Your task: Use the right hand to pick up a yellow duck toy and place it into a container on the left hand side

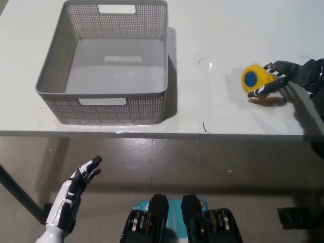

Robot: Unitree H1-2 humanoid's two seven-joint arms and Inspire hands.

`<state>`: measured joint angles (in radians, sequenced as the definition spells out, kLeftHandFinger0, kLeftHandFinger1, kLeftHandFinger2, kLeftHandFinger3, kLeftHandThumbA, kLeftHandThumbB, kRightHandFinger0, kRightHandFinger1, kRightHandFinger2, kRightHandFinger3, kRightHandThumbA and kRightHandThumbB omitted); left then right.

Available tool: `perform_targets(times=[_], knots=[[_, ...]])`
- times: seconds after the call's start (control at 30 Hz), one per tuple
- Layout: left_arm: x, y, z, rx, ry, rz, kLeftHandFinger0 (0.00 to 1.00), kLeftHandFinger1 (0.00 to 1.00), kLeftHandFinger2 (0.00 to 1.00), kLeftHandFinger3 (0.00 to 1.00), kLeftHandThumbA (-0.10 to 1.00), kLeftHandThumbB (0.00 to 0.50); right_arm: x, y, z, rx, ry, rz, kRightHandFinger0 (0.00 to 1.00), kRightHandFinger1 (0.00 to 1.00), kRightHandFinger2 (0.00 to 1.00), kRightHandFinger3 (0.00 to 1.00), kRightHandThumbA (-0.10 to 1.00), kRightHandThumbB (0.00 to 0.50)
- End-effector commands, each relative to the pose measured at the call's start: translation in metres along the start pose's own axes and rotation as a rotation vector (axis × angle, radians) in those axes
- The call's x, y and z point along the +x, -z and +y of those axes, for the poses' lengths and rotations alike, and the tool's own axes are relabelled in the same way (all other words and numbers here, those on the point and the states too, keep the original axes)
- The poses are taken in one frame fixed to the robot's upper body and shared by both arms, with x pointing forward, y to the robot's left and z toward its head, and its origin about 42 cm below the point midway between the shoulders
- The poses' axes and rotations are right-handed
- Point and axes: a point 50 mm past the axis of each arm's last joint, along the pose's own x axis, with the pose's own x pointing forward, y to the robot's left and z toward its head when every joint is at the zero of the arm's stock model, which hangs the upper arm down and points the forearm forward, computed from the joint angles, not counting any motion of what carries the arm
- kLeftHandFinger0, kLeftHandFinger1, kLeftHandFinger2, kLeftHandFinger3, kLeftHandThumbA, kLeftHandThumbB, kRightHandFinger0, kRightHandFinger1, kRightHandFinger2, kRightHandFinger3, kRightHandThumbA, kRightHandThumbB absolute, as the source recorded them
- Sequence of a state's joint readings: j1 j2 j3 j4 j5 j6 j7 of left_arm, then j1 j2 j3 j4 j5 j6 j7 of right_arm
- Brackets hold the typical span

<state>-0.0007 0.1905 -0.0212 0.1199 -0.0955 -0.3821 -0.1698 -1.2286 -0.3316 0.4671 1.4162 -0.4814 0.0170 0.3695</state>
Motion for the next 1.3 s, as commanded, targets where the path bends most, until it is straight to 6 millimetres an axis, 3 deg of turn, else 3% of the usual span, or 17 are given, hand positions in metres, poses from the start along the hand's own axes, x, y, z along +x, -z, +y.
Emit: perform_targets(times=[0.0,0.13,0.17,0.2,0.23,0.27,0.33,0.37,0.4,0.43,0.53,0.67,0.9,1.03,1.13,1.27], knots=[[0.008,-0.009,0.001,0.004,0.011,-0.064,1.00,1.00,1.00,1.00,1.00,0.237,-0.008,-0.023,-0.029,-0.001,0.056,-0.055,1.00,1.00,1.00,1.00,1.00,0.455],[0.009,-0.009,0.000,0.001,0.020,-0.066,1.00,1.00,1.00,1.00,1.00,0.238,-0.006,-0.019,-0.024,0.053,0.081,-0.086,1.00,1.00,1.00,1.00,1.00,0.398],[0.009,-0.009,0.000,0.002,0.022,-0.068,1.00,1.00,1.00,1.00,1.00,0.235,-0.005,-0.018,-0.022,0.074,0.128,-0.090,1.00,1.00,1.00,1.00,0.92,0.371],[0.009,-0.009,0.000,0.003,0.023,-0.069,1.00,1.00,1.00,1.00,1.00,0.234,-0.005,-0.018,-0.022,0.080,0.143,-0.092,1.00,1.00,1.00,1.00,0.92,0.374],[0.008,-0.009,0.000,0.005,0.022,-0.066,1.00,1.00,1.00,1.00,1.00,0.231,-0.003,-0.016,-0.019,0.147,0.204,-0.097,0.73,0.59,0.66,0.71,0.71,0.366],[0.009,-0.010,0.000,0.006,0.023,-0.065,1.00,1.00,1.00,1.00,1.00,0.229,-0.003,-0.015,-0.018,0.165,0.235,-0.098,0.37,0.35,0.44,0.46,0.58,0.342],[0.011,-0.010,0.000,0.006,0.024,-0.067,1.00,1.00,1.00,1.00,1.00,0.236,-0.003,-0.014,-0.017,0.164,0.377,-0.110,0.02,0.27,0.45,0.31,0.18,0.253],[0.011,-0.010,0.000,0.006,0.025,-0.069,1.00,1.00,1.00,1.00,1.00,0.230,-0.003,-0.012,-0.015,0.206,0.424,-0.122,0.00,0.26,0.49,0.31,0.06,0.234],[0.010,-0.010,0.002,0.009,0.025,-0.068,1.00,1.00,1.00,1.00,1.00,0.229,-0.002,-0.012,-0.014,0.223,0.434,-0.128,0.00,0.32,0.57,0.34,0.05,0.213],[0.010,-0.010,0.002,0.006,0.026,-0.063,1.00,1.00,1.00,1.00,1.00,0.245,-0.003,-0.009,-0.013,0.238,0.460,-0.149,0.02,0.44,0.73,0.49,-0.06,0.145],[0.009,-0.010,0.001,0.001,0.026,-0.056,1.00,1.00,1.00,1.00,1.00,0.249,-0.004,-0.001,-0.013,0.270,0.500,-0.158,0.11,0.54,0.79,0.59,0.04,0.123],[0.007,-0.010,0.001,0.007,0.019,-0.052,1.00,1.00,1.00,1.00,1.00,0.237,-0.004,0.006,-0.013,0.283,0.507,-0.155,0.14,0.54,0.78,0.60,0.08,0.142],[0.007,-0.009,0.000,0.008,0.019,-0.049,1.00,1.00,1.00,1.00,1.00,0.251,-0.005,0.014,-0.012,0.317,0.515,-0.134,0.12,0.52,0.83,0.68,0.06,0.149],[0.007,-0.008,0.000,0.006,0.011,-0.045,1.00,1.00,1.00,1.00,1.00,0.266,-0.006,0.012,-0.015,0.328,0.536,-0.146,0.13,0.52,0.82,0.68,0.04,0.152],[0.008,-0.009,0.000,0.009,0.013,-0.047,1.00,1.00,1.00,1.00,1.00,0.258,-0.009,0.005,-0.024,0.376,0.595,-0.177,0.01,0.42,0.75,0.68,-0.10,0.137],[0.007,-0.010,0.001,0.011,0.009,-0.046,1.00,1.00,1.00,1.00,1.00,0.253,-0.018,-0.008,-0.041,0.448,0.698,-0.293,0.00,0.29,0.69,0.70,-0.10,0.115]])
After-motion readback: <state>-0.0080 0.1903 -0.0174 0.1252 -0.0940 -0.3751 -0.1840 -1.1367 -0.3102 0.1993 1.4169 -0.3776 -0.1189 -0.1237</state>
